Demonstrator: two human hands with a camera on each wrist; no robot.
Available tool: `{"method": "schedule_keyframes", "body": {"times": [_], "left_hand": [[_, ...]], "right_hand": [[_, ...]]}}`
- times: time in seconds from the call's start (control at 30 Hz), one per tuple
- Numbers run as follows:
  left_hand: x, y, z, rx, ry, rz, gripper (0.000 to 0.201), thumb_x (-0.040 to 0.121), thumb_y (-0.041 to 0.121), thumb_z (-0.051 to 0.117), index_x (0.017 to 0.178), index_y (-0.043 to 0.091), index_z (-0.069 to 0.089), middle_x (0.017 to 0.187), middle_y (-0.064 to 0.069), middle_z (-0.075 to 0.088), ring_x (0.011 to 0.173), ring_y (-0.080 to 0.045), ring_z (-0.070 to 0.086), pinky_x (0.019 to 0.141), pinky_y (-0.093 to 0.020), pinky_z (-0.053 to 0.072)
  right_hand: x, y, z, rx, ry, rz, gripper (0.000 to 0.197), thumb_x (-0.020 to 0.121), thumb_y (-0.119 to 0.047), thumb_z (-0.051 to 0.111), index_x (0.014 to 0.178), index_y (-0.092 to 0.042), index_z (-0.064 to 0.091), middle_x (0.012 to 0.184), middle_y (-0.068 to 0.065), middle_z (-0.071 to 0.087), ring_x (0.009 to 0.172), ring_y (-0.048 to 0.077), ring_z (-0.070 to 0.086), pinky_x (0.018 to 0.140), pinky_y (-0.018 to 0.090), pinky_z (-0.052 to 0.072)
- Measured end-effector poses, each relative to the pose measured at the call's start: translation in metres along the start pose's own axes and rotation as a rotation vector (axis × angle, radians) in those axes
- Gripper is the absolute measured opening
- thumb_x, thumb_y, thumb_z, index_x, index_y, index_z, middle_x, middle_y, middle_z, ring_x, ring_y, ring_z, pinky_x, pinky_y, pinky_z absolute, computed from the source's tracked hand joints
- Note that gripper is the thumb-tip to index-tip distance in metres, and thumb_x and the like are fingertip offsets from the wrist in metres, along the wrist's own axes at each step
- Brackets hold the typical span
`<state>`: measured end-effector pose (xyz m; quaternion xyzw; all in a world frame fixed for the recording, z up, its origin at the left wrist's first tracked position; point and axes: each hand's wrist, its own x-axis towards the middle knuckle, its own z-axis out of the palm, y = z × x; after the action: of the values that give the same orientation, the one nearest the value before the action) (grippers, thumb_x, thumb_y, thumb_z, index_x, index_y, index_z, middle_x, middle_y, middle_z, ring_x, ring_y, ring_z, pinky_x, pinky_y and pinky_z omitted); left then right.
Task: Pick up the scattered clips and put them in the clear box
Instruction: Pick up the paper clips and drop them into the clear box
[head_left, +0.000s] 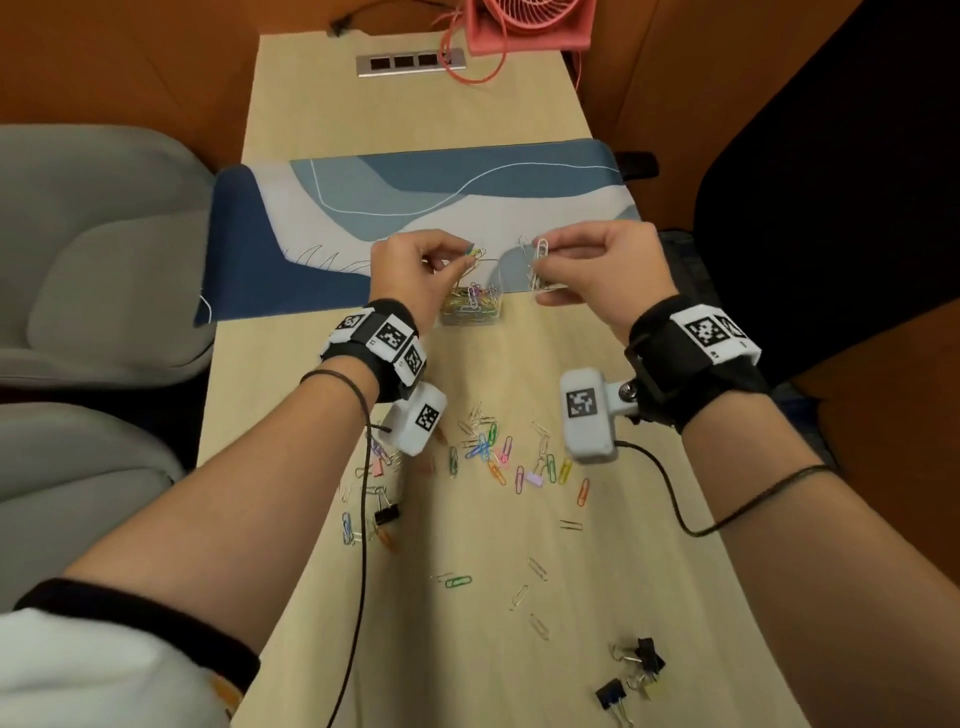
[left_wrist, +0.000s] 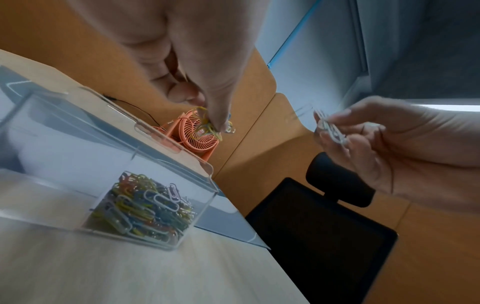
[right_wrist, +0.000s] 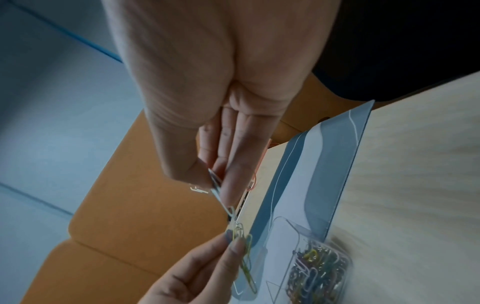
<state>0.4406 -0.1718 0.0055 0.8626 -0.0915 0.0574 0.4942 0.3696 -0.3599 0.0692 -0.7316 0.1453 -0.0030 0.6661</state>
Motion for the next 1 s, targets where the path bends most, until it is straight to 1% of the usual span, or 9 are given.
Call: {"method": "schedule_keyframes", "body": {"times": [0.2, 0.37, 0.47, 0.57, 0.67, 0.77, 0.8, 0.9, 1.0], "left_hand": [[0.018, -0.009, 0.012, 0.003, 0.013, 0.063, 0.010, 0.080, 0.021, 0.079, 0.090, 0.020, 0.077, 0.077, 0.011, 0.070, 0.064, 0.001, 0.054, 0.062, -0.010, 0.047], [0.017, -0.025, 0.016, 0.101, -0.089, 0.066, 0.013, 0.077, 0.015, 0.081, 0.089, 0.018, 0.078, 0.076, 0.003, 0.071, 0.063, -0.004, 0.060, 0.067, -0.015, 0.054], [0.015, -0.032, 0.015, 0.091, -0.139, 0.054, 0.025, 0.076, 0.006, 0.080, 0.099, 0.015, 0.077, 0.085, -0.001, 0.072, 0.073, -0.013, 0.066, 0.074, -0.019, 0.057], [0.011, -0.036, 0.011, 0.094, -0.128, 0.089, 0.032, 0.074, 0.000, 0.077, 0.102, 0.016, 0.076, 0.091, 0.000, 0.071, 0.076, -0.011, 0.066, 0.076, -0.022, 0.058], [0.003, -0.034, 0.004, 0.062, -0.065, 0.137, 0.039, 0.071, -0.006, 0.067, 0.102, 0.016, 0.075, 0.093, 0.001, 0.069, 0.077, -0.010, 0.064, 0.076, -0.023, 0.057], [-0.008, -0.035, -0.006, 0.057, 0.002, 0.167, 0.042, 0.068, -0.002, 0.063, 0.102, 0.020, 0.074, 0.092, 0.003, 0.067, 0.078, -0.010, 0.061, 0.074, -0.025, 0.054], [-0.013, -0.036, -0.009, 0.058, 0.016, 0.159, 0.042, 0.068, -0.001, 0.063, 0.102, 0.021, 0.074, 0.091, 0.004, 0.066, 0.077, -0.010, 0.060, 0.073, -0.025, 0.053], [-0.028, -0.041, -0.018, 0.055, 0.030, 0.126, 0.044, 0.067, -0.001, 0.061, 0.102, 0.023, 0.074, 0.091, 0.003, 0.065, 0.077, -0.010, 0.058, 0.074, -0.027, 0.053], [-0.046, -0.046, -0.026, 0.062, -0.003, 0.119, 0.045, 0.068, -0.005, 0.060, 0.101, 0.022, 0.074, 0.090, 0.003, 0.066, 0.077, -0.009, 0.059, 0.074, -0.022, 0.051]], "right_hand": [[0.020, 0.016, 0.007, 0.036, 0.041, -0.002, 0.018, 0.075, 0.003, 0.073, 0.089, -0.007, 0.073, 0.087, 0.019, 0.073, 0.077, 0.028, 0.073, 0.062, 0.029, 0.059], [0.033, 0.032, 0.008, 0.049, 0.078, 0.014, 0.018, 0.074, 0.003, 0.073, 0.089, -0.007, 0.074, 0.087, 0.019, 0.072, 0.079, 0.031, 0.072, 0.064, 0.031, 0.060], [0.041, 0.036, 0.012, 0.046, 0.102, 0.015, 0.018, 0.075, 0.003, 0.073, 0.092, -0.005, 0.073, 0.086, 0.019, 0.072, 0.076, 0.028, 0.072, 0.065, 0.032, 0.060], [0.051, 0.035, 0.021, -0.018, 0.140, -0.037, 0.018, 0.073, 0.003, 0.072, 0.090, -0.005, 0.074, 0.080, 0.014, 0.071, 0.069, 0.021, 0.069, 0.063, 0.033, 0.061], [0.063, 0.037, 0.039, -0.175, 0.126, -0.166, 0.018, 0.069, -0.002, 0.070, 0.083, -0.012, 0.074, 0.073, 0.008, 0.071, 0.062, 0.019, 0.068, 0.062, 0.035, 0.061], [0.070, 0.040, 0.057, -0.483, 0.038, -0.318, 0.016, 0.066, -0.012, 0.068, 0.078, -0.021, 0.074, 0.066, -0.005, 0.070, 0.060, 0.009, 0.066, 0.070, 0.027, 0.059], [0.072, 0.042, 0.062, -0.585, 0.006, -0.348, 0.015, 0.066, -0.015, 0.067, 0.078, -0.023, 0.073, 0.066, -0.008, 0.069, 0.061, 0.007, 0.066, 0.073, 0.027, 0.058], [0.075, 0.050, 0.072, -0.838, -0.056, -0.372, 0.018, 0.070, -0.019, 0.064, 0.083, -0.027, 0.073, 0.071, -0.009, 0.069, 0.071, 0.009, 0.065, 0.075, 0.031, 0.057], [0.070, 0.052, 0.076, -1.031, -0.088, -0.419, 0.022, 0.081, -0.023, 0.062, 0.099, -0.028, 0.072, 0.090, -0.007, 0.072, 0.092, 0.017, 0.061, 0.082, 0.034, 0.053]]}}
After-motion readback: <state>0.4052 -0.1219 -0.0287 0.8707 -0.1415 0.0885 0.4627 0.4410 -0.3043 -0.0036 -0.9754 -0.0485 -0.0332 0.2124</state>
